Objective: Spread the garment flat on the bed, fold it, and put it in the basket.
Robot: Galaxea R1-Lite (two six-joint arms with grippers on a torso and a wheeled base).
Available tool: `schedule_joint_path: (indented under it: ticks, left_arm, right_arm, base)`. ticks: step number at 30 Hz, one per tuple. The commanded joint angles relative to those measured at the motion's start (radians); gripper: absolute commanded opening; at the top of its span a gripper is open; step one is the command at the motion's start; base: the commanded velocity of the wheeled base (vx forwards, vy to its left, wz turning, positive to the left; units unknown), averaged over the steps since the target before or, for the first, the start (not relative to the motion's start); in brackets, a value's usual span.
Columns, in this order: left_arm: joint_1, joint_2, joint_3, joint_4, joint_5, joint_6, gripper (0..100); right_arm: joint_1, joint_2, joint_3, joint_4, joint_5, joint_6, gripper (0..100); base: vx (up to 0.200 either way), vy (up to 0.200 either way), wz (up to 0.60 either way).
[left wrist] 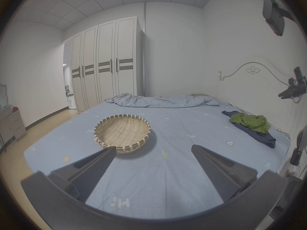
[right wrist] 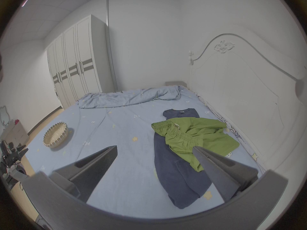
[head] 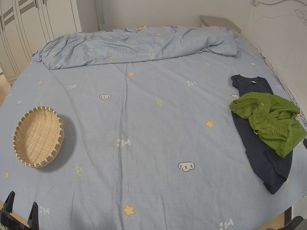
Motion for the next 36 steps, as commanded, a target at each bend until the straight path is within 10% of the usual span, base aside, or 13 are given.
schedule_joint_path:
  ticks: [1,10,36]
  left_arm:
    - [-0.001,-0.016,0.018,0.000,0.001,-0.001,100]
    - [0.001,-0.016,0.018,0.000,0.001,0.000,100]
    - [0.001,-0.016,0.018,0.000,0.001,0.000,100]
  right_arm:
    - [-0.035,0.772,-0.225,-0.219,-0.013,-0.064,100]
    - [-0.104,1.131,-0.483,-0.245,-0.191,-0.107,100]
    - [-0.158,1.275,-0.556,-0.369,-0.122,-0.118,100]
  base:
    - [0.000,0.000,0.00]
    - [0.000,0.000,0.00]
    - [0.000,0.000,0.00]
